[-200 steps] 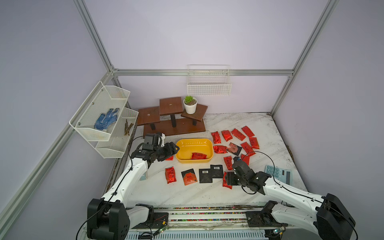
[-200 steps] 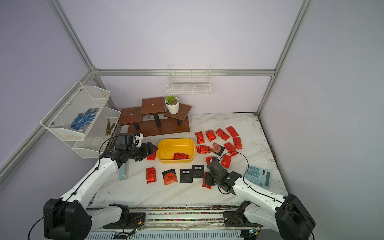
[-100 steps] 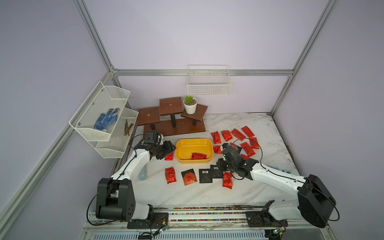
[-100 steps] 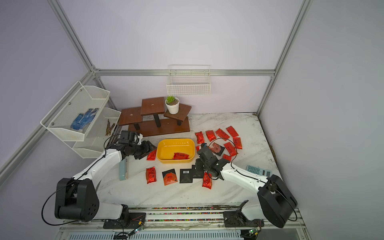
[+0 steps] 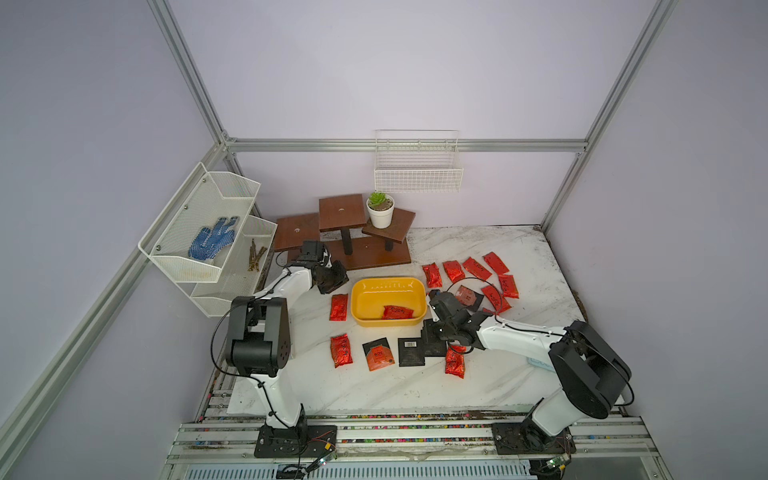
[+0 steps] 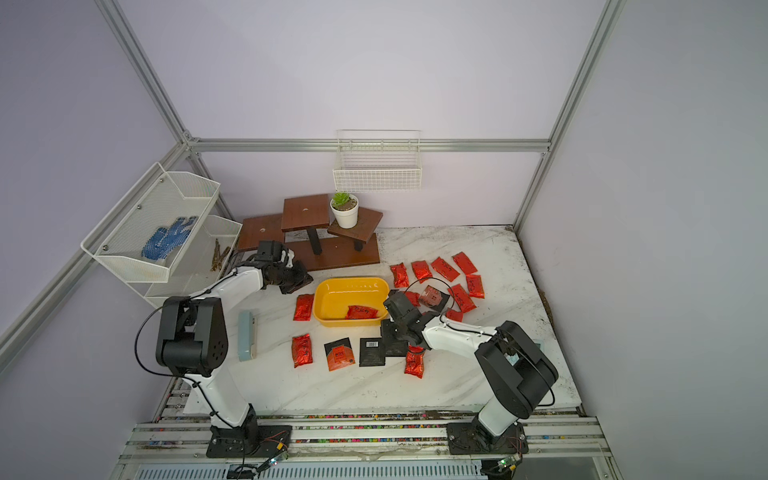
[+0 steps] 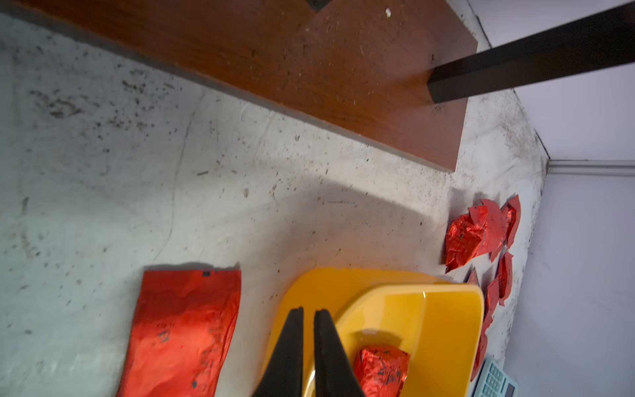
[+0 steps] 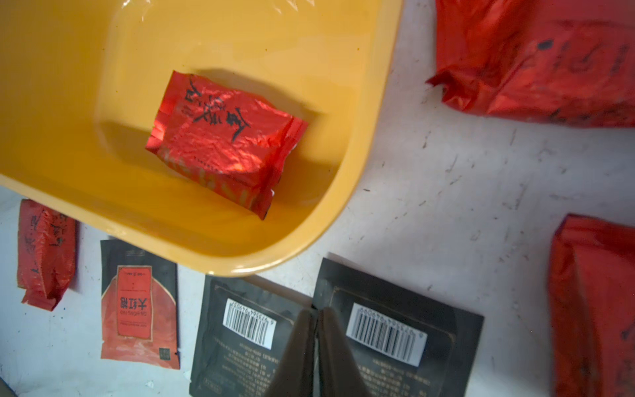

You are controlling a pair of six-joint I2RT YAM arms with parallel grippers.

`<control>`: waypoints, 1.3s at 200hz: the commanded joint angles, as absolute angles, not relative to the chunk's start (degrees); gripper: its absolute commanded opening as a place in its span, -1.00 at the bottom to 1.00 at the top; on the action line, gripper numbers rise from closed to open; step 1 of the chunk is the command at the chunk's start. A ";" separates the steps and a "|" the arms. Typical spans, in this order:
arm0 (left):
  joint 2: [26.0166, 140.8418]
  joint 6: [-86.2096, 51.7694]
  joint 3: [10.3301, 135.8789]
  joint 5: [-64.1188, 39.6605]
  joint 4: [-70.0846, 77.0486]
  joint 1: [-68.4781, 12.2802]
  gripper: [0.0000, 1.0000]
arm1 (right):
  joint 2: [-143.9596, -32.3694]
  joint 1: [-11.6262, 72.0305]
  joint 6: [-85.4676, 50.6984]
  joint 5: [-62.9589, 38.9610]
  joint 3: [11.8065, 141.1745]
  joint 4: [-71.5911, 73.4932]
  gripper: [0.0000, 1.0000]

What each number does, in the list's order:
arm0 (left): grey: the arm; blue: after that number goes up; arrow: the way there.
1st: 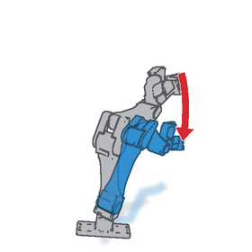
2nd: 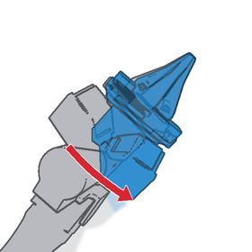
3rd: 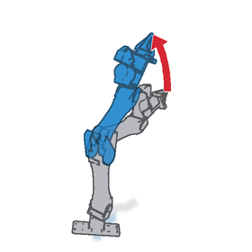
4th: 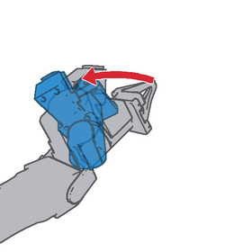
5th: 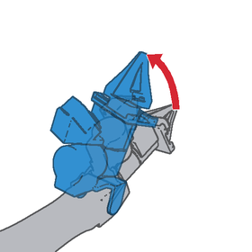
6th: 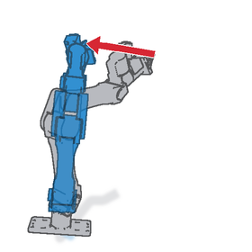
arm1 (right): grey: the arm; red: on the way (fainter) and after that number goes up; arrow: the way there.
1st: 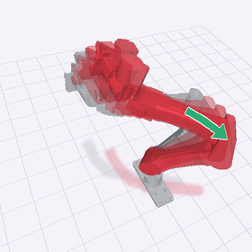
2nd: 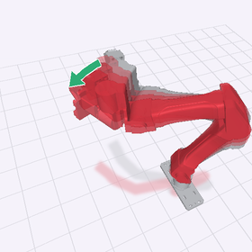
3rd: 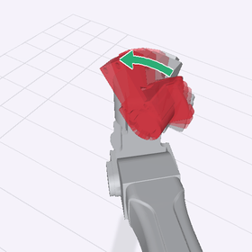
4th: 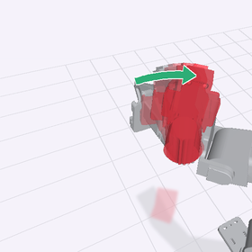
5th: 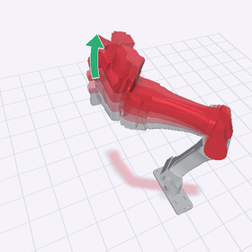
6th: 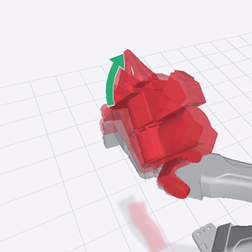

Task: Take the tea bags out of the storage box
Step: Adjust the storage box at the center of the board.

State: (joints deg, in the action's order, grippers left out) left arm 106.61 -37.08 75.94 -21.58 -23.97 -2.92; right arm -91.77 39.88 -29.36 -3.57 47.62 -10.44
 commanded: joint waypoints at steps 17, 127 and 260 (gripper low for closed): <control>111.43 -39.32 81.30 -23.42 -17.52 -3.23 -0.85 | -91.27 39.83 -31.82 -8.30 45.73 -3.51 -0.81; 113.18 -41.25 76.16 -28.91 -10.52 -6.08 -0.81 | -96.05 37.37 -32.33 -10.23 49.46 -0.78 -0.91; 102.32 -40.17 63.06 -26.40 -12.83 -6.24 -0.76 | -103.75 33.53 -25.96 -8.53 57.92 -4.75 -0.91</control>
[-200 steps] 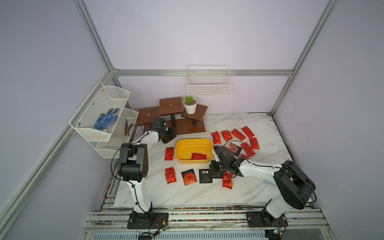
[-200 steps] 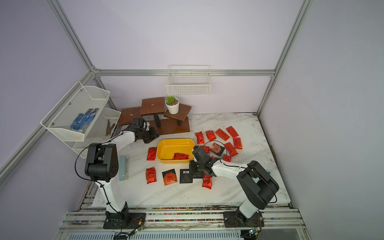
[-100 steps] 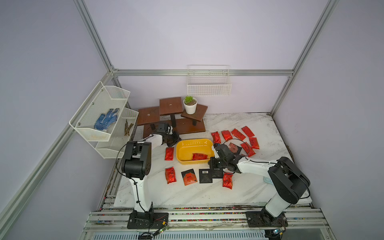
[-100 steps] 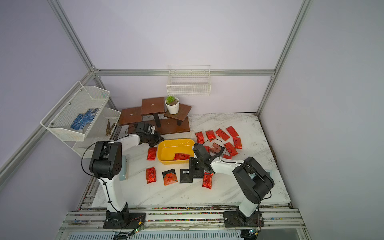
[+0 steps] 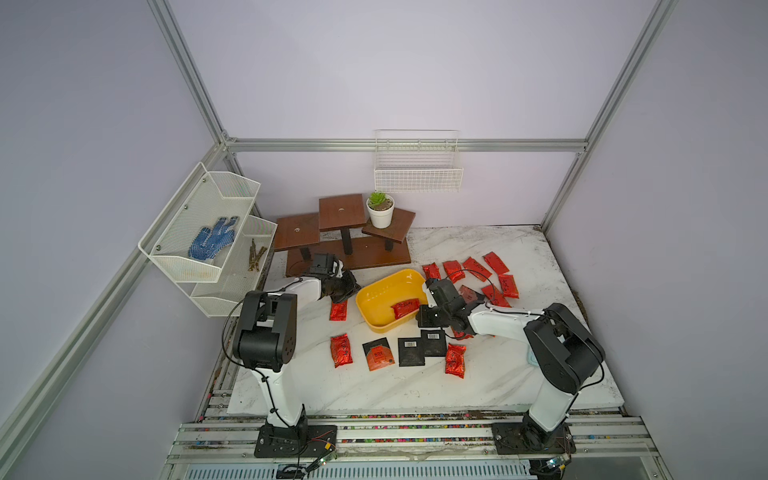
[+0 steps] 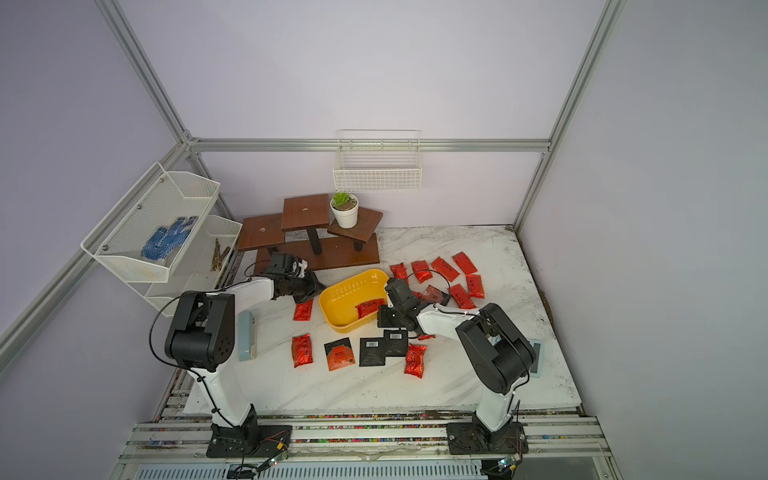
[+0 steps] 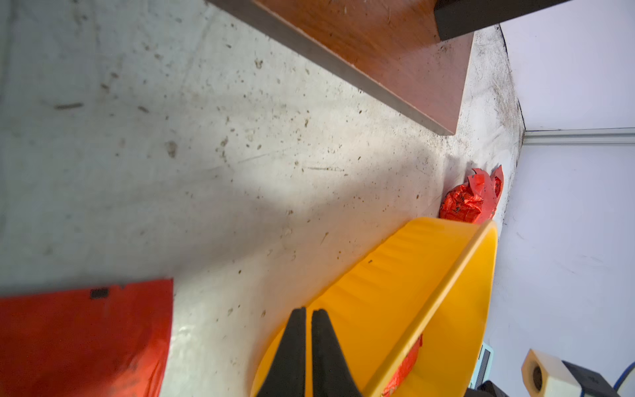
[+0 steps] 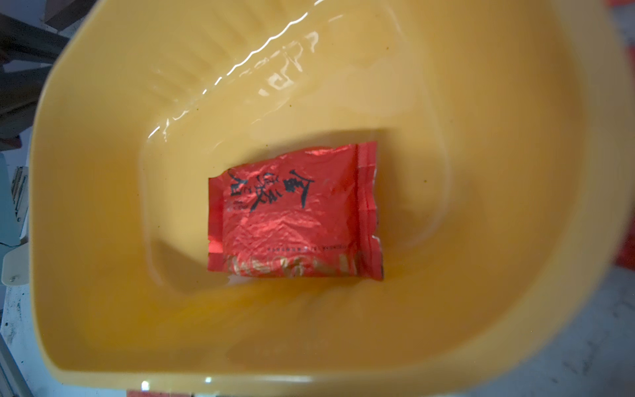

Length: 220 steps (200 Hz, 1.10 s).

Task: Take the tea bags out of the storage box
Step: Adjust the storage box at the center of the board.

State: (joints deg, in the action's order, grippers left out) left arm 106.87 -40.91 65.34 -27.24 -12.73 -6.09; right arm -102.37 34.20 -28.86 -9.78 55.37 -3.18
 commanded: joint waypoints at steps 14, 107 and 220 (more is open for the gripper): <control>100.47 -40.25 61.25 -25.88 -12.91 -6.57 -0.74 | -104.30 33.29 -24.79 -7.98 58.93 -5.23 -0.91; 94.88 -41.65 53.40 -24.49 -13.52 -11.25 -0.70 | -111.18 31.16 -19.26 -10.68 68.24 -9.49 -0.83; 89.22 -43.37 47.45 -17.96 -17.48 -14.50 -0.46 | -112.98 30.68 -18.62 -6.66 72.74 -13.14 -0.71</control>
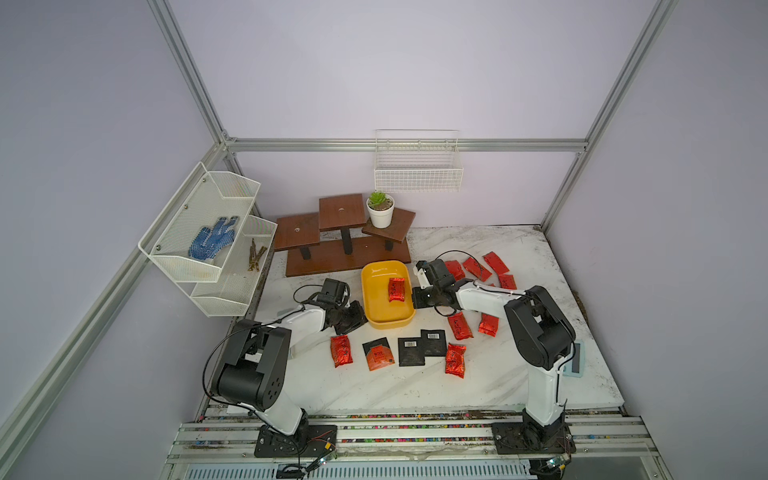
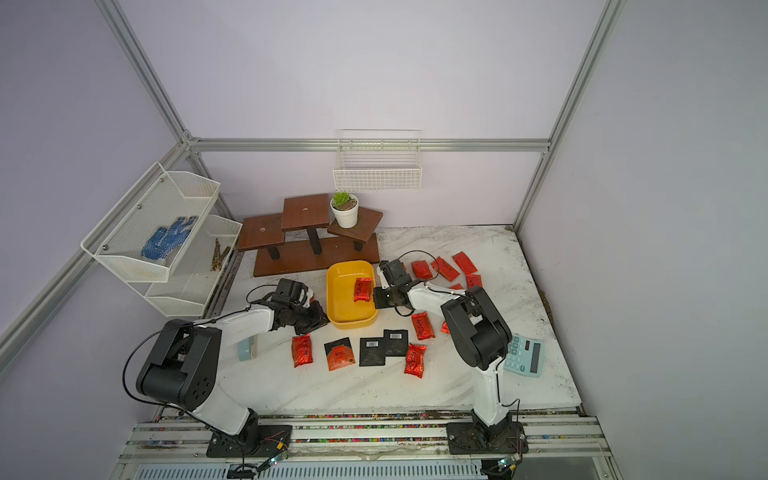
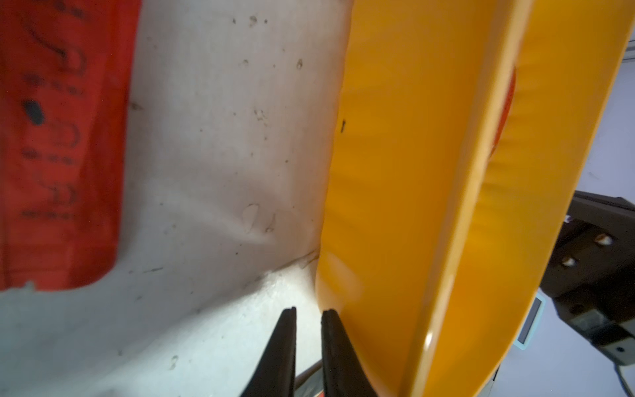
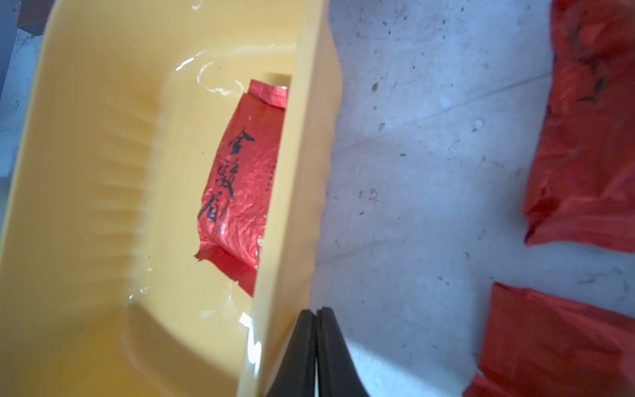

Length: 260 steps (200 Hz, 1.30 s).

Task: Take the tea bags out of the storage box
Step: Adjust the storage box at the center of the board, then pick up the tea bag from the storage box.

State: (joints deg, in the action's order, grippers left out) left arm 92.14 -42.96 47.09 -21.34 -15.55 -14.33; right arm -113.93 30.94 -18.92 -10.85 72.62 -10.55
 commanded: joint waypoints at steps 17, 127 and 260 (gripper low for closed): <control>87.63 -42.69 48.18 -15.19 -19.39 -14.46 -0.32 | -110.98 30.41 -19.16 -2.35 72.00 -14.53 -0.60; 68.48 -38.14 54.97 -5.74 -31.55 -14.68 0.24 | -102.36 39.02 -18.78 3.71 84.62 -25.75 0.16; 54.83 -37.57 51.95 -3.54 -38.03 -14.68 0.39 | -130.48 43.24 -19.82 14.60 112.22 -40.85 0.72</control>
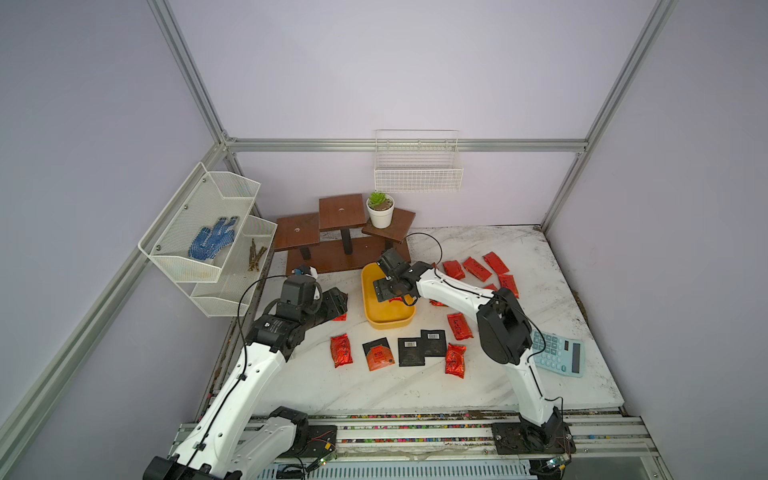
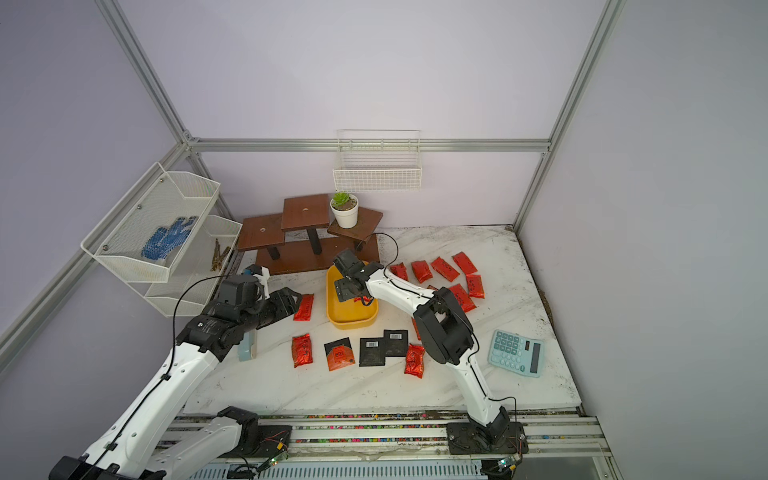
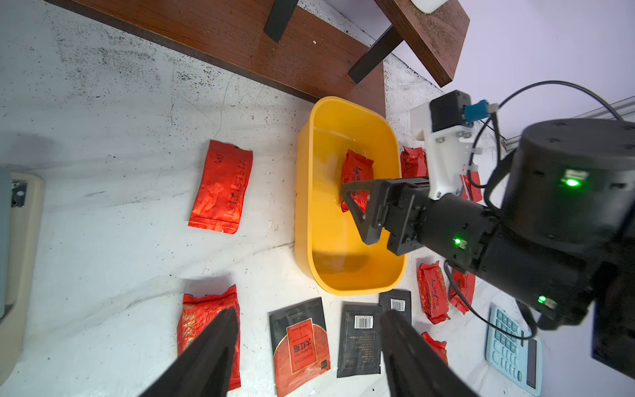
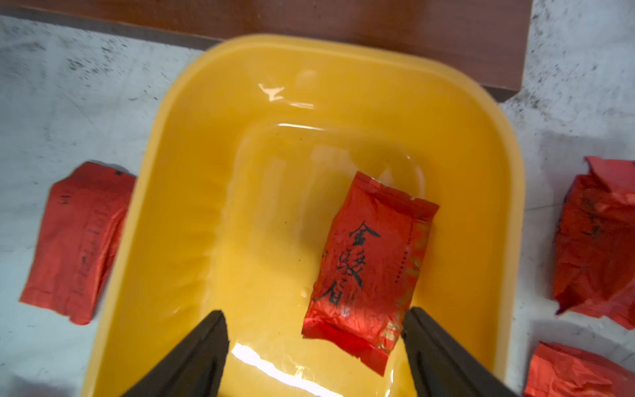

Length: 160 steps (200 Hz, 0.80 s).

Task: Take the tea bags out of the storage box
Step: Pick up the tea bag from the storage box.

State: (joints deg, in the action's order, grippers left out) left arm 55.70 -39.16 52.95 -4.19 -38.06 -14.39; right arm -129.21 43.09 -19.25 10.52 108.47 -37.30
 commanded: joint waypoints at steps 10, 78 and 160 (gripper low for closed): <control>55.01 -37.53 51.77 -3.75 -37.84 -14.68 0.39 | -131.42 43.31 -19.65 15.42 113.22 -41.21 0.74; 55.72 -37.66 50.03 -4.55 -35.16 -14.67 0.39 | -137.54 44.38 -17.97 22.30 118.39 -42.23 0.79; 57.59 -38.32 47.60 -6.54 -32.37 -14.69 0.39 | -142.86 44.51 -20.11 19.84 122.74 -43.73 0.56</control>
